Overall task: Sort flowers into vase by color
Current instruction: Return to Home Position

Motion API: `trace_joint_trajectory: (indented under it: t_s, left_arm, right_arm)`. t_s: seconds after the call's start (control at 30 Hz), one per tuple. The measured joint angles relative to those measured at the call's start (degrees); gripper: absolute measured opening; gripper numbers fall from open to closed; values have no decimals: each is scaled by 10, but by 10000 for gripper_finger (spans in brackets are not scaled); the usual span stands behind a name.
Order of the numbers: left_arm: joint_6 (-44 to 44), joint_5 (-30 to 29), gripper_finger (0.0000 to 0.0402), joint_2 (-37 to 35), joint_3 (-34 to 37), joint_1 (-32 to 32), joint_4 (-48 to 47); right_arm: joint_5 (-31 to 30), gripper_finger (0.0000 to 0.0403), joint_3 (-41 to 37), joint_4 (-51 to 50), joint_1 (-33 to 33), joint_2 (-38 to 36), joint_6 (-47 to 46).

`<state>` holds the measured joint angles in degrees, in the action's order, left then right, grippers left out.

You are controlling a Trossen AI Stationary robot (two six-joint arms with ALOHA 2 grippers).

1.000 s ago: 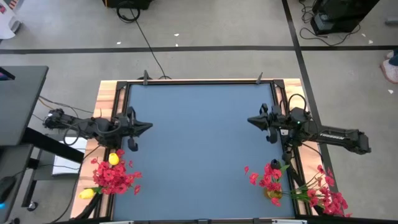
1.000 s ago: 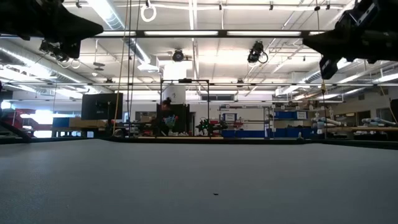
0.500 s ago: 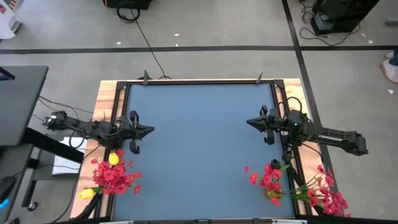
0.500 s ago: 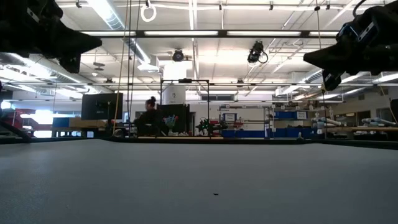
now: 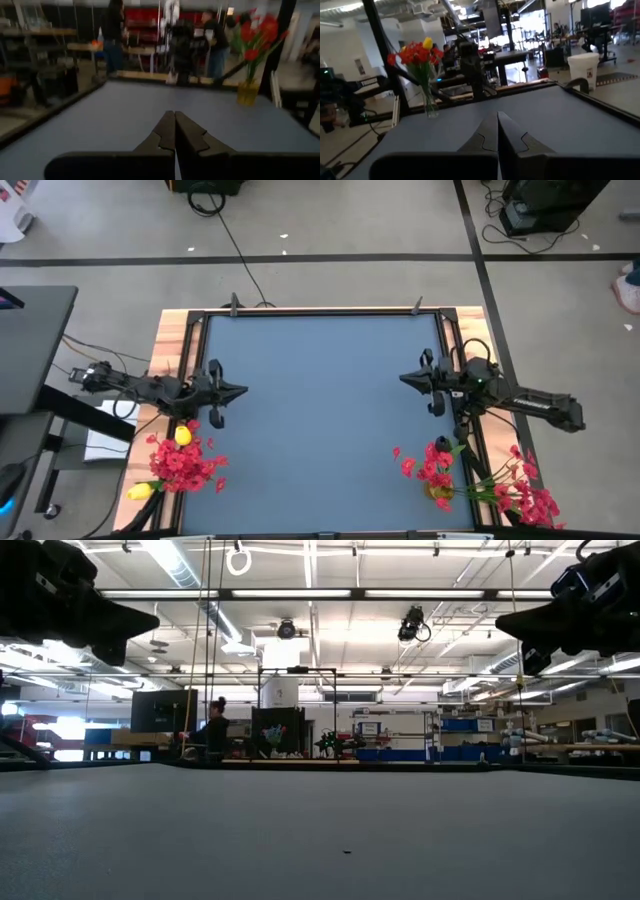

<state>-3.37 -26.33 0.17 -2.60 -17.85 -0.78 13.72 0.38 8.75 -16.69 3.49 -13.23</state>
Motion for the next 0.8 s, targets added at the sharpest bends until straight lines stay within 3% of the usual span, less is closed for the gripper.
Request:
trace_joint_trajectory:
  t_s: [0.17, 0.47, 0.8]
  left_arm:
    - [52, 3, 4, 8, 21, 1, 76]
    - [51, 10, 4, 10, 21, 1, 47]
    - [42, 10, 17, 10, 21, 1, 47]
  right_arm:
    - [8, 0, 0, -22, 0, -23, 20]
    - [14, 4, 0, -56, 0, -26, 26]
    - [4, 46, 0, -50, 0, -27, -6]
